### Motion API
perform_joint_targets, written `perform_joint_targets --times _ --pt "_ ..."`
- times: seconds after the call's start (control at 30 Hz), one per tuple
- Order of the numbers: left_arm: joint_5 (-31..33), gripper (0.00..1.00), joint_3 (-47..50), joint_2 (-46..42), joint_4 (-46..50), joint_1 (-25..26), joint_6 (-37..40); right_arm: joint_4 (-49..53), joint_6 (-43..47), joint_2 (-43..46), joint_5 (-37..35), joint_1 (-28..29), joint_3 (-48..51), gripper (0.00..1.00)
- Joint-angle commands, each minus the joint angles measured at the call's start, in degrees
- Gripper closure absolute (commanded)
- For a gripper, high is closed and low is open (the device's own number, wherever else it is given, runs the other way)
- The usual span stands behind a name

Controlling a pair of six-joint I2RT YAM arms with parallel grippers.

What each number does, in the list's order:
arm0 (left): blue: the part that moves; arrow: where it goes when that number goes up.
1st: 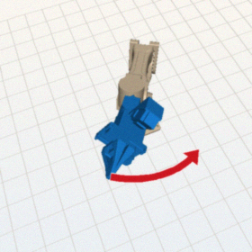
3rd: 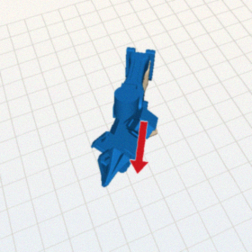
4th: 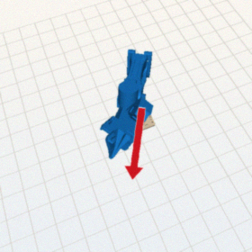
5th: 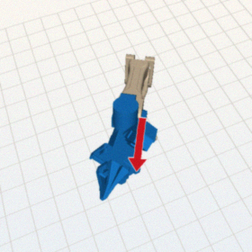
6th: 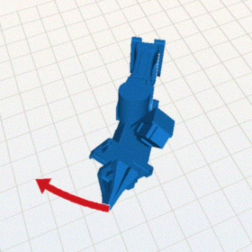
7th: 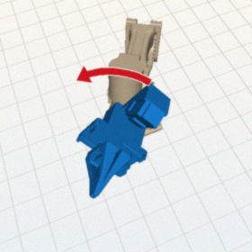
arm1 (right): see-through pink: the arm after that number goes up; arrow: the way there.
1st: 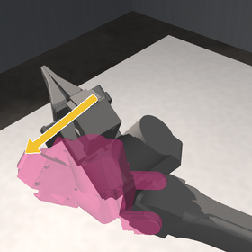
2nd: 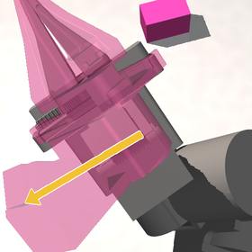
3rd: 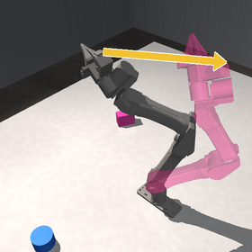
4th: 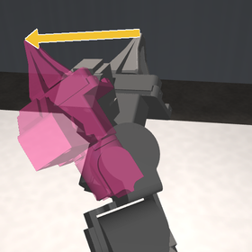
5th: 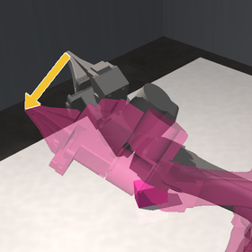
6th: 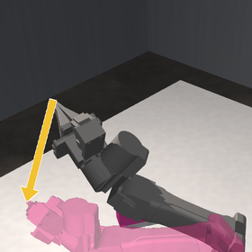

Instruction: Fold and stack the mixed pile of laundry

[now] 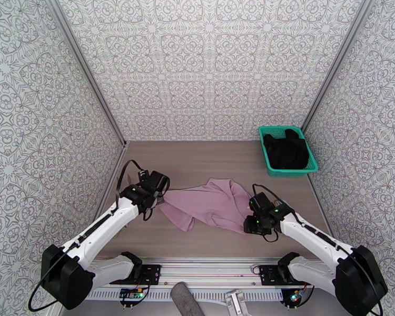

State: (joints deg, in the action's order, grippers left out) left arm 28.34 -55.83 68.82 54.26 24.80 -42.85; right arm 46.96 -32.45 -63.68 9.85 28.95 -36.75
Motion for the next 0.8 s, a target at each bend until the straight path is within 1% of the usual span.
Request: perform_joint_targets --times 0.0,0.13,0.27,0.4,0.5,0.57,0.6,0.67,0.77 --pt "2.25 1.00 -2.97 -0.01 1.30 -3.14 2.23 2.90 4.60 2.00 2.90 0.53 -6.75 0.49" --pt "1.57 1.00 -4.57 0.82 0.23 -7.14 3.75 4.10 12.89 -0.96 1.11 0.64 -14.56 0.44" --pt "-0.02 1.00 -6.43 3.09 -2.01 -10.46 5.46 -0.45 28.50 -4.51 0.28 1.70 -18.96 0.42" --pt "-1.57 1.00 -8.25 6.10 -4.34 -12.93 6.75 -8.29 45.47 -6.57 0.29 5.59 -18.18 0.41" --pt "-2.75 1.00 -9.85 8.15 -5.54 -14.33 7.58 -12.26 60.86 -7.21 2.58 9.39 -15.41 0.40" --pt "-3.48 1.00 -10.95 9.25 -5.91 -15.01 8.08 -14.37 70.00 -6.95 5.26 10.95 -12.53 0.38" --pt "-3.79 1.00 -11.51 9.60 -6.05 -15.27 8.37 -15.14 72.46 -6.85 7.07 11.21 -11.55 0.37" --pt "-3.93 1.00 -12.27 10.26 -6.31 -15.56 8.94 -15.29 74.17 -7.03 10.00 11.72 -11.10 0.37" --pt "-4.58 1.00 -13.16 11.05 -6.88 -16.56 10.06 -13.18 77.29 -7.70 10.58 14.71 -10.69 0.37"
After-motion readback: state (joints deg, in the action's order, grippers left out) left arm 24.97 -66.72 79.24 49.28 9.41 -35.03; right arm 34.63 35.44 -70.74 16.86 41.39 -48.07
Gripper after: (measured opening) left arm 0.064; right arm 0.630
